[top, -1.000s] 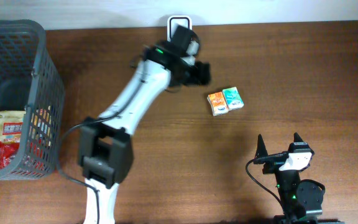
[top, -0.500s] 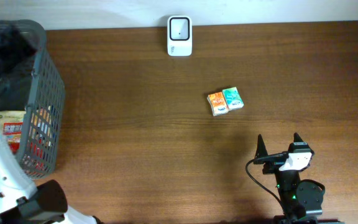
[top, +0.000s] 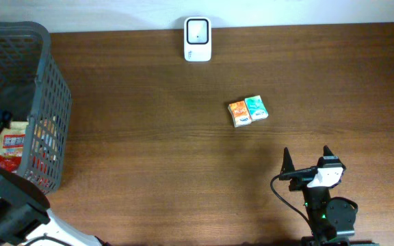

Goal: Scan the item barcode
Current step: 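Reach the left gripper into the basket and grasp the red sweets bag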

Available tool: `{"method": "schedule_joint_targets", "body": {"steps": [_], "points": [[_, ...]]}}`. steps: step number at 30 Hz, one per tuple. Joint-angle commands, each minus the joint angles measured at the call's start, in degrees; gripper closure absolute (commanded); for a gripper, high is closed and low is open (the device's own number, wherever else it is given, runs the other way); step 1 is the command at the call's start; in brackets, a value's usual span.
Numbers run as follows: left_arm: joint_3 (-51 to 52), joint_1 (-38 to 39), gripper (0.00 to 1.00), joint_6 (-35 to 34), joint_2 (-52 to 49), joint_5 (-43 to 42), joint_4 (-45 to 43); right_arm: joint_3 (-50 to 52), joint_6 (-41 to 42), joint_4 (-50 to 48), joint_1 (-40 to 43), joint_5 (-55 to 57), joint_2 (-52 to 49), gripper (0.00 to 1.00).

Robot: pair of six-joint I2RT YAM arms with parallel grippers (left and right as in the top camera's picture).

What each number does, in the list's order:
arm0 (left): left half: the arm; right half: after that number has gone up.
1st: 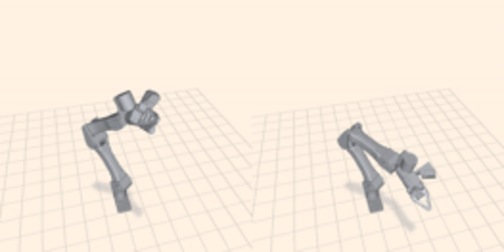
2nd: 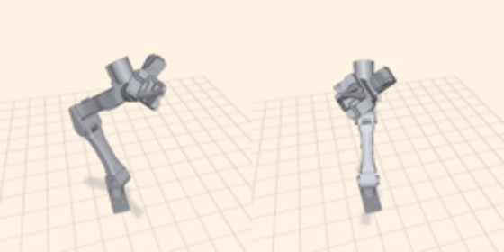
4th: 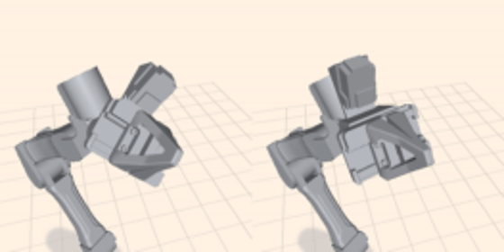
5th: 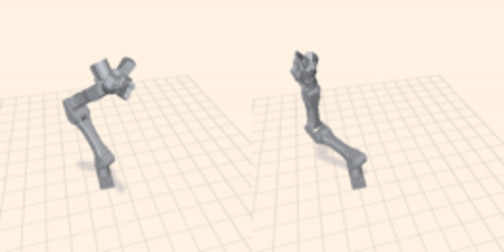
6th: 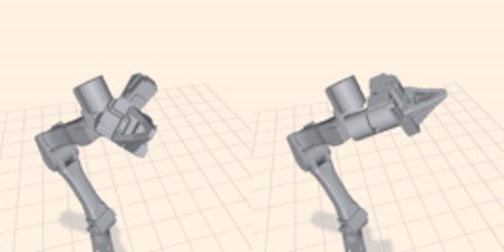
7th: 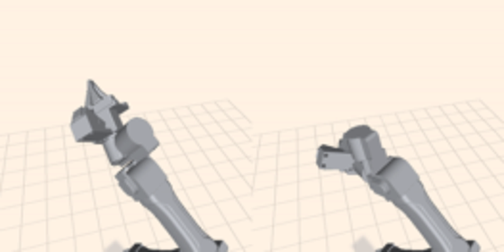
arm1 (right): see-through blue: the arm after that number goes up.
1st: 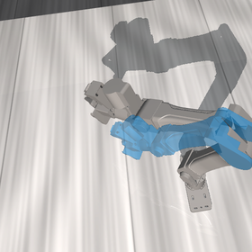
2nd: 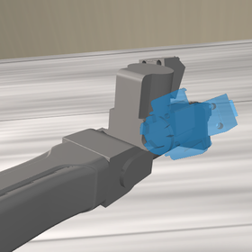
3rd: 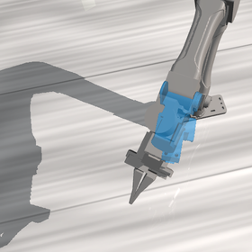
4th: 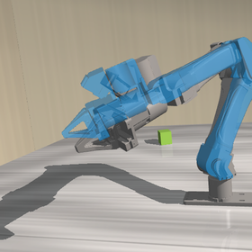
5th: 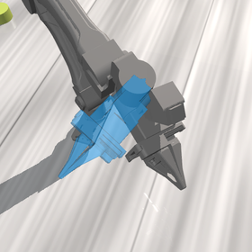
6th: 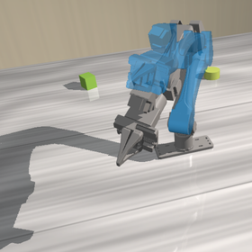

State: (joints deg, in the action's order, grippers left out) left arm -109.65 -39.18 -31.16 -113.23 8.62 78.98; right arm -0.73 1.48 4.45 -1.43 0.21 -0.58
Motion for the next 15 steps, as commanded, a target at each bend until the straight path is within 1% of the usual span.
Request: {"method": "schedule_joint_targets", "body": {"steps": [1,4,7,9,11,12,13,14,15], "points": [[6.88,-0.09,0.02,-0.76,-0.44,1.42,-5.42,0.42,0.31,0.24,0.33,0.48,0.37,0.01],[11.96,-0.09,0.07,-0.76,-0.46,3.30,-9.22,0.42,0.31,0.26,0.33,0.48,0.37,0.01],[16.65,-0.09,0.11,-0.79,-0.46,3.23,-11.67,0.42,0.31,0.24,0.33,0.48,0.37,0.01],[20.96,-0.09,0.11,-0.79,-0.46,3.26,-14.34,0.42,0.31,0.26,0.33,0.48,0.37,0.02],[23.63,-0.09,0.16,-0.81,-0.46,3.23,-16.28,0.42,0.31,0.24,0.33,0.48,0.37,0.01],[24.94,-0.11,0.29,-1.42,-0.46,3.26,-16.90,0.42,0.31,0.24,0.33,0.48,0.37,0.01],[25.40,-0.11,0.46,-1.40,-0.46,3.28,-17.29,0.42,0.31,0.26,0.33,0.48,0.37,0.01],[25.40,-0.09,0.54,-1.40,-0.46,3.26,-17.40,0.42,0.31,0.24,0.33,0.48,0.37,0.01],[25.40,-0.11,0.66,-1.40,-0.46,3.23,-17.51,0.42,0.31,0.26,0.33,0.48,0.37,0.02]]}}
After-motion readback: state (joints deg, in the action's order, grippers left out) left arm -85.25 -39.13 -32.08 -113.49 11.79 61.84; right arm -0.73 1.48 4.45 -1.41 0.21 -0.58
